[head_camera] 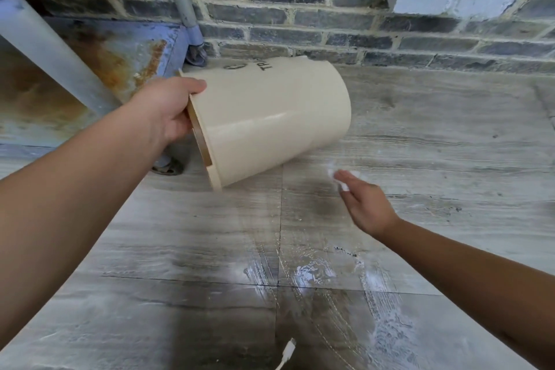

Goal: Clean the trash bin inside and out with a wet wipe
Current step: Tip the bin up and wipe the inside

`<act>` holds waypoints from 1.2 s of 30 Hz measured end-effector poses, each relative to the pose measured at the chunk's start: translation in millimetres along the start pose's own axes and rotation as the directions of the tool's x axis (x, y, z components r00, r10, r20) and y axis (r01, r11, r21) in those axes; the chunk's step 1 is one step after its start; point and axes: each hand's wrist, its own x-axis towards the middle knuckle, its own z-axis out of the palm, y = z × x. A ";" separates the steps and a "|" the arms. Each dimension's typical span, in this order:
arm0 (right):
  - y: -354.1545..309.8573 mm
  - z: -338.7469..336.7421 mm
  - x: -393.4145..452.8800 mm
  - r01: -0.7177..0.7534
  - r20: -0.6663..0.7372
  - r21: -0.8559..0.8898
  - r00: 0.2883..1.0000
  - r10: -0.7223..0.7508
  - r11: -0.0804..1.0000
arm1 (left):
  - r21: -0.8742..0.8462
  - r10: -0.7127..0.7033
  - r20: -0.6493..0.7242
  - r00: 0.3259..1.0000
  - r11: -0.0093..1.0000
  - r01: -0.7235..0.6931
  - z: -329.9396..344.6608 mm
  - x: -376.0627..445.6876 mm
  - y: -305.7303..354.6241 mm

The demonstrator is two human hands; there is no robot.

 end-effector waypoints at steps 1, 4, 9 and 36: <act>1.5 -8.8 -1.7 -0.085 -0.072 0.060 0.993 0.090 0.995 | 0.063 0.103 0.012 0.995 0.993 -0.103 1.3 -4.8 3.6; 4.0 -35.7 -7.0 -0.252 -0.211 0.278 0.925 0.315 0.927 | 0.507 0.434 0.209 0.876 0.718 -0.477 8.0 -24.5 6.4; -3.0 -66.8 -13.4 -0.167 -0.356 0.449 0.868 0.347 0.878 | 0.680 0.415 0.714 0.564 -0.217 -0.701 22.7 -56.5 -41.8; -121.5 -83.9 -34.5 0.189 -0.094 0.698 0.980 -0.173 0.690 | 0.287 -0.017 0.950 0.311 -0.336 -0.897 -39.1 -111.1 -89.2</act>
